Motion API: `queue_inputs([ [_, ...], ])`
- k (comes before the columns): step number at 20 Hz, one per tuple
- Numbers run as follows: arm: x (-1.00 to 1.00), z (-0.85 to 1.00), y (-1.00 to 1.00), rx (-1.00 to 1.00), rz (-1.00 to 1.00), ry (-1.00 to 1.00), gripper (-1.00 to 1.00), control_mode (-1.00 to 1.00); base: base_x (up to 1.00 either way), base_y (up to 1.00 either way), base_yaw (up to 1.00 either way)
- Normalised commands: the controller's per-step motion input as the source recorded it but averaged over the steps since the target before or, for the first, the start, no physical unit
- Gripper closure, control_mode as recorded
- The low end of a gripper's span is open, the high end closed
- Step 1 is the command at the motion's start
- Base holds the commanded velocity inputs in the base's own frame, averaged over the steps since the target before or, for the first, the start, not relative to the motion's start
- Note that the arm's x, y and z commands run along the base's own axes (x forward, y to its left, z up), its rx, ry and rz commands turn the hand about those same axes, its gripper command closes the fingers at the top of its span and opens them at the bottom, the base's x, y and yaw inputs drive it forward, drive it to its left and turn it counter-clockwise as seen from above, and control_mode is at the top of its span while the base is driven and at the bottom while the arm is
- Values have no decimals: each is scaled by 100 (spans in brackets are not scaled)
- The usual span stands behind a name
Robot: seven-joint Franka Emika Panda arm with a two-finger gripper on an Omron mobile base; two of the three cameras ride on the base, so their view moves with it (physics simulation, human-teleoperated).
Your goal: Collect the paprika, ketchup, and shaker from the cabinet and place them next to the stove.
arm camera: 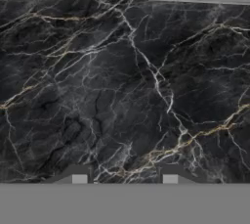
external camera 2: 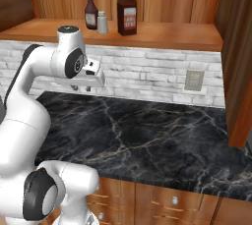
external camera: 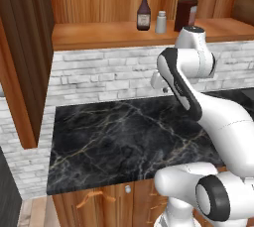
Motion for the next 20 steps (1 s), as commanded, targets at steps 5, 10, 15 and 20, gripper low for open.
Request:
queue_inputs([
  [5,-22,0,-3,1,-2,-5,-100,-100,0,0,0],
  [10,-40,22,-32,1,-10,-34,-100,-100,0,0,0],
  [15,-5,78,-19,0,-13,-36,-100,-100,0,0,0],
  [20,0,100,-10,0,-11,-36,-100,-100,0,0,0],
])
